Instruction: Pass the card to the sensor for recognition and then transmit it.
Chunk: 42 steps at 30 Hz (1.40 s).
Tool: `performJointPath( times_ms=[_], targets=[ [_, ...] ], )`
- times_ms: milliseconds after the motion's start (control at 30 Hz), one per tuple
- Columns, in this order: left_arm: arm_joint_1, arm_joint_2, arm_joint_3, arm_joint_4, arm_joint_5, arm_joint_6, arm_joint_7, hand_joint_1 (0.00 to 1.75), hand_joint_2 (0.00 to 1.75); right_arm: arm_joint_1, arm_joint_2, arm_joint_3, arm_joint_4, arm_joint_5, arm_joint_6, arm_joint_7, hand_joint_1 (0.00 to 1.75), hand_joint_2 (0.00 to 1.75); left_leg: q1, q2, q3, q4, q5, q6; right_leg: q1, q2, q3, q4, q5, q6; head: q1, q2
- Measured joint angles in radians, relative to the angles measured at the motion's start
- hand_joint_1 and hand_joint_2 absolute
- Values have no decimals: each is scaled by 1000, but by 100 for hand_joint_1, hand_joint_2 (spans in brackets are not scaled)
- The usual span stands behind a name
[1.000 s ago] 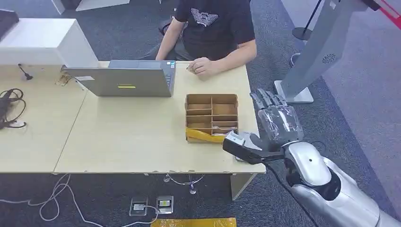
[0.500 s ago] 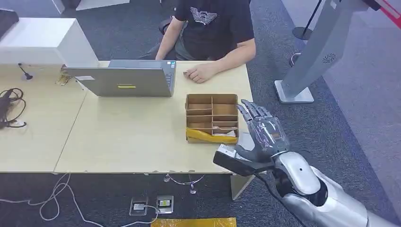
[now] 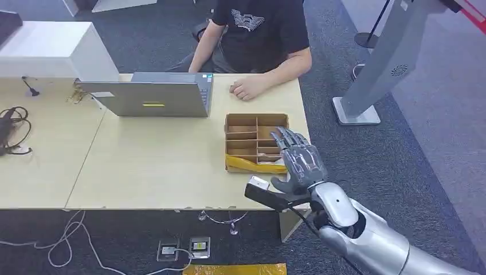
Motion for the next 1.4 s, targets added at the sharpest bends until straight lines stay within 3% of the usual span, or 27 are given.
performJointPath(
  times_ms=[367, 500, 1400],
  targets=[
    [0, 0, 0, 0, -1, -1, 21, 0, 0, -26, 89, 17, 182, 0, -49, -28, 0, 175, 0, -1, 0, 0, 0, 0, 0, -1, 0, 0, 0, 0, 0, 0],
    [0, 0, -1, 0, -29, 3, 21, 0, 0, -40, 111, 18, 234, 105, -62, -18, 0, 175, 0, -1, 0, 0, 0, 0, 0, -1, 0, 0, 0, 0, 0, 0],
    [1, 2, 0, 0, -21, 3, 21, 0, 0, -58, 197, 11, 391, 112, -77, -32, 0, 175, 0, -1, 0, 0, 0, 0, 0, -1, 0, 0, 0, 0, 0, 0]
  ],
)
